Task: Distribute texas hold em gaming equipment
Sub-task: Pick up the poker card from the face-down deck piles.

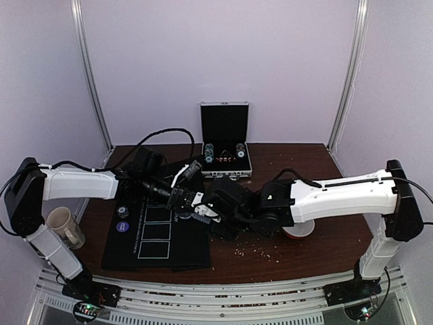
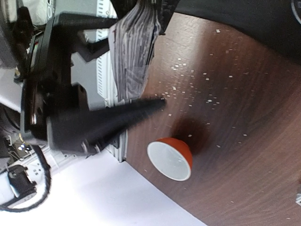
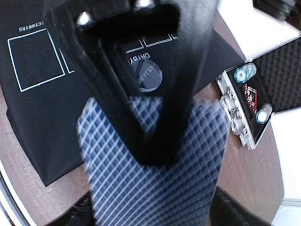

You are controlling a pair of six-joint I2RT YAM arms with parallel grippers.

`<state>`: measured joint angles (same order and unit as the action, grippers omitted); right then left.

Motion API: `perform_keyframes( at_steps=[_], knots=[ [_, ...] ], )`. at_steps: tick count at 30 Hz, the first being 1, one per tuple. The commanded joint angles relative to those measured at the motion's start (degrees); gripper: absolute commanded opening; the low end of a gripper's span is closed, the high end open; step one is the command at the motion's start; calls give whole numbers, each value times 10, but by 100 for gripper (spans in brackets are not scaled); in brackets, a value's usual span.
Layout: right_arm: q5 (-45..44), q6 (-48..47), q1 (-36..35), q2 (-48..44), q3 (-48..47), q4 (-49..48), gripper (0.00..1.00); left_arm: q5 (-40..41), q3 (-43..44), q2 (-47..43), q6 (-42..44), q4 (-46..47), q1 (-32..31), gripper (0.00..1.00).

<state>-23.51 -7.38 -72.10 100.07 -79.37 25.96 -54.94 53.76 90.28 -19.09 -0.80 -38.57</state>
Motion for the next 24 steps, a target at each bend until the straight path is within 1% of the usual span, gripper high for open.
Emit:
perform_keyframes(
  at_steps=[1, 7, 11, 15, 21, 23, 24],
  knots=[
    [-32, -3, 0, -3, 10, -51, 99, -45, -13, -16, -27, 58, -16, 0],
    [-46, -7, 0, 7, 14, -52, 100, -46, -12, -19, -24, 55, -15, 0],
    [-45, -7, 0, 2, 26, -50, 96, -44, -10, -23, -21, 53, -16, 0],
    [-47, -4, 0, -5, 36, -47, 84, -44, -7, -18, -21, 49, -16, 0],
    [-53, -3, 0, -4, 31, -36, 61, -47, -1, -13, -17, 46, -16, 0],
    [-55, -3, 0, -6, 30, -34, 59, -33, 5, -10, -6, 28, -15, 0],
    [-53, -2, 0, -6, 29, -34, 59, -14, 11, -8, 4, 11, -15, 0]
  ],
)
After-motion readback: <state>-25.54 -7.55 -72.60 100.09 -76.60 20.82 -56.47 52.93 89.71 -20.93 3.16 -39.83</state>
